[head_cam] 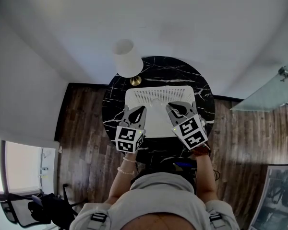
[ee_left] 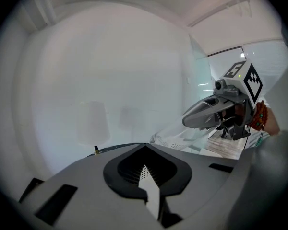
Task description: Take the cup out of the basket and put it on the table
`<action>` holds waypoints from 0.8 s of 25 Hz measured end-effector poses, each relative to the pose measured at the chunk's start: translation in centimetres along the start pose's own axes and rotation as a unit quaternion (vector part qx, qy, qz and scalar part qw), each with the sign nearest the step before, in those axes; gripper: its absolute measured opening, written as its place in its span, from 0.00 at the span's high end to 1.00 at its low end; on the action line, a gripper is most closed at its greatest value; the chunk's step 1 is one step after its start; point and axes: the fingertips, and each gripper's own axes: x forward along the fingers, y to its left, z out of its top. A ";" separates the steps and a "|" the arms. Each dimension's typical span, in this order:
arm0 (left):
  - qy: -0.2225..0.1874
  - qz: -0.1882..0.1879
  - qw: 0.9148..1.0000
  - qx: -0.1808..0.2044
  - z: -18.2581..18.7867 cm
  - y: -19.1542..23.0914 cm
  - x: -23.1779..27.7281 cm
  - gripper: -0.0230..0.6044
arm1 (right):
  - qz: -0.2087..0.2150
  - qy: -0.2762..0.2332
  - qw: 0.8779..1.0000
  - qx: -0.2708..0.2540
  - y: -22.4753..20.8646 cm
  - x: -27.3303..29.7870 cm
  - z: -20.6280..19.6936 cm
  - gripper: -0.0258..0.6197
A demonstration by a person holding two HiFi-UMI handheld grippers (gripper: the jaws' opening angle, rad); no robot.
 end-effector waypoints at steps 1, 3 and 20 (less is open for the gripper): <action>0.000 0.000 1.000 0.001 0.0 -0.1 -0.1 0.96 | -0.001 -0.003 1.000 0.000 0.0 -0.2 0.2 0.92; -0.001 0.001 1.000 0.002 0.1 -0.2 -0.1 0.96 | -0.003 -0.009 1.000 -0.001 -0.1 -0.6 0.5 0.92; -0.011 -0.001 1.000 0.013 1.3 -1.3 -0.7 0.96 | -0.013 -0.034 0.999 0.013 -1.1 -2.1 0.6 0.92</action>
